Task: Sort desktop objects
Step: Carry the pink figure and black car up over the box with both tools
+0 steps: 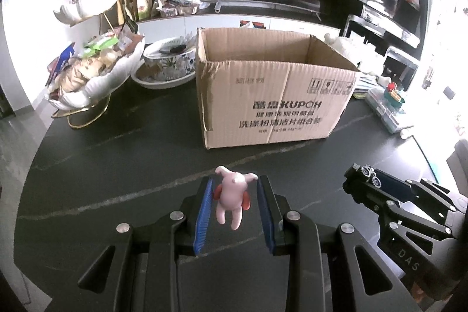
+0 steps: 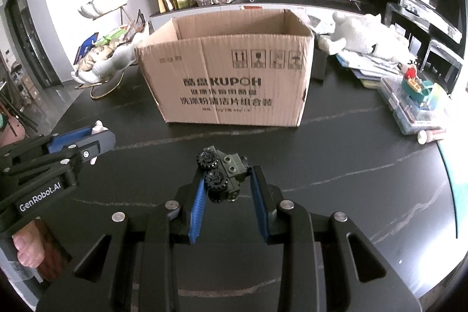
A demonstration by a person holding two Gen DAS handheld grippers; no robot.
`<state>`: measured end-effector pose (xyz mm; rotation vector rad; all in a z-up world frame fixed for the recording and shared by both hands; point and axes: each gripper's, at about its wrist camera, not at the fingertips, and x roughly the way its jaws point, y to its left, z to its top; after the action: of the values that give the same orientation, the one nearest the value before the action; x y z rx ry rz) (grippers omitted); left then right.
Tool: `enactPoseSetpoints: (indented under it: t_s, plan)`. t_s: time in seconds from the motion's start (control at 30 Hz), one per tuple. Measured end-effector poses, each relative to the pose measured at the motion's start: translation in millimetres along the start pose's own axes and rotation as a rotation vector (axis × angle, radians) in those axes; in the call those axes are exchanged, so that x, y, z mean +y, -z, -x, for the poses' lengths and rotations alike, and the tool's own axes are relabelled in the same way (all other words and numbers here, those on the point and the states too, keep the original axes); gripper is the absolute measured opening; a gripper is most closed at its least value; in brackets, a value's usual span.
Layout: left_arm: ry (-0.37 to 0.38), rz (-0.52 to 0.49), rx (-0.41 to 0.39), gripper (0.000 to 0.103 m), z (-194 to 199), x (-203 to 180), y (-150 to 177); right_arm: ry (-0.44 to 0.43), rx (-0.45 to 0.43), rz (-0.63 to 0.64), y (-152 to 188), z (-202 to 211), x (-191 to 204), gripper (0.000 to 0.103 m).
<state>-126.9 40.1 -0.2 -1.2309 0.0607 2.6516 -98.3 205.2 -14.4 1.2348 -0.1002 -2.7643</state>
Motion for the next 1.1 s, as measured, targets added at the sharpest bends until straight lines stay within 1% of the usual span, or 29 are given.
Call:
enactPoseSetpoints:
  t_s: [0.13,0.5,0.73,0.93,1.1]
  plan:
    - [-0.007,0.0,-0.006,0.028,0.8,0.1,-6.4,-0.005,-0.008,0.0,-7.4,2.5,-1.6,0.027]
    - [-0.027,0.0,-0.043,0.028,6.7,2.8,-27.8,0.016,-0.049,0.019,-30.9,11.4,-1.3,0.027]
    - [-0.02,0.01,-0.058,0.028,6.8,3.4,-42.9,0.023,-0.066,0.026,-46.2,10.8,-1.9,0.027]
    - [-0.022,-0.007,-0.078,0.028,7.6,0.1,-57.3,0.023,-0.076,0.033,-58.3,10.0,-2.7,0.027]
    - [-0.005,-0.002,-0.079,0.028,3.9,1.0,-69.4,0.029,-0.093,0.035,-70.1,10.4,-4.2,0.027]
